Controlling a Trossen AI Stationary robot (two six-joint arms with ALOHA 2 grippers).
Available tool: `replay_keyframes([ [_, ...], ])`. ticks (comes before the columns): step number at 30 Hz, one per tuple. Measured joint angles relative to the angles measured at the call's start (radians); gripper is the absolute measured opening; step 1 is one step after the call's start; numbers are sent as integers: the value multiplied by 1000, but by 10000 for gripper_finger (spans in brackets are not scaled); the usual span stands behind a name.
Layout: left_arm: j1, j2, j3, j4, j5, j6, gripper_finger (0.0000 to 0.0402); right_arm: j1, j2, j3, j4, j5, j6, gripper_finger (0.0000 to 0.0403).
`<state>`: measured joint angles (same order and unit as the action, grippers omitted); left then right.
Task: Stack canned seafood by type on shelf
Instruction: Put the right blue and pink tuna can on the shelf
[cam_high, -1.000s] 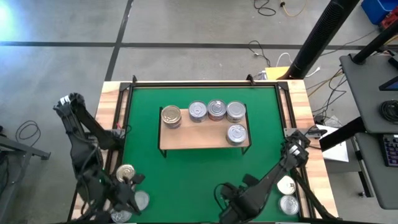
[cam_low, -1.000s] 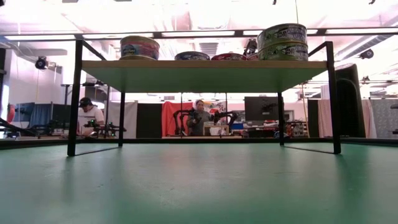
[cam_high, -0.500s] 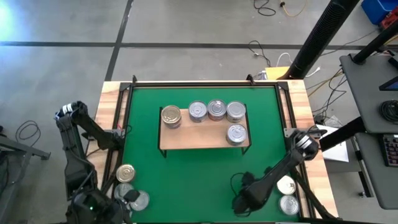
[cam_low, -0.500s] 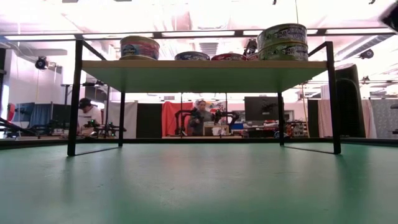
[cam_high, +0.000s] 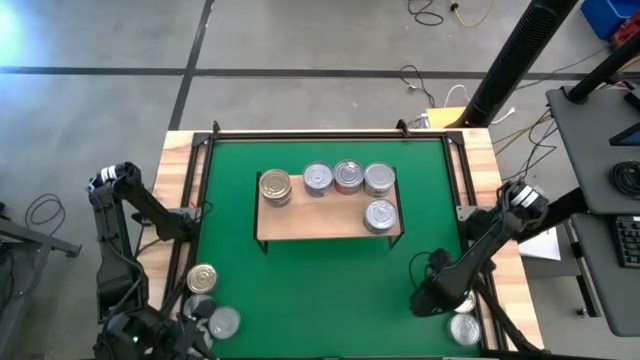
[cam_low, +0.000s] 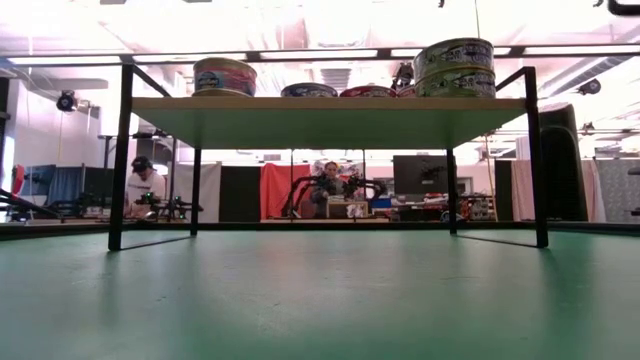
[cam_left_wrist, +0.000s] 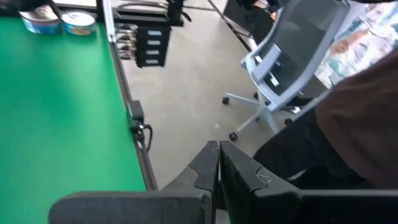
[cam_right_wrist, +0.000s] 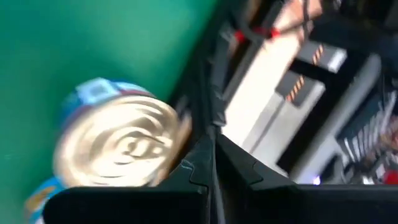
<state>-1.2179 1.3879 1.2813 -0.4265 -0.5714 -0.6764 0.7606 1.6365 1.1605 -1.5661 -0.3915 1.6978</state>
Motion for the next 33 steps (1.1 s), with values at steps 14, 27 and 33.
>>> replay_keyframes([
  [14,0,-11,-2,-7,-106,28,0,84,17,-182,370,-150,176,13],
  [27,10,-32,47,-73,-183,172,0,87,231,151,446,19,188,13],
  [33,43,-33,98,-121,-185,280,0,64,333,396,461,312,175,13],
])
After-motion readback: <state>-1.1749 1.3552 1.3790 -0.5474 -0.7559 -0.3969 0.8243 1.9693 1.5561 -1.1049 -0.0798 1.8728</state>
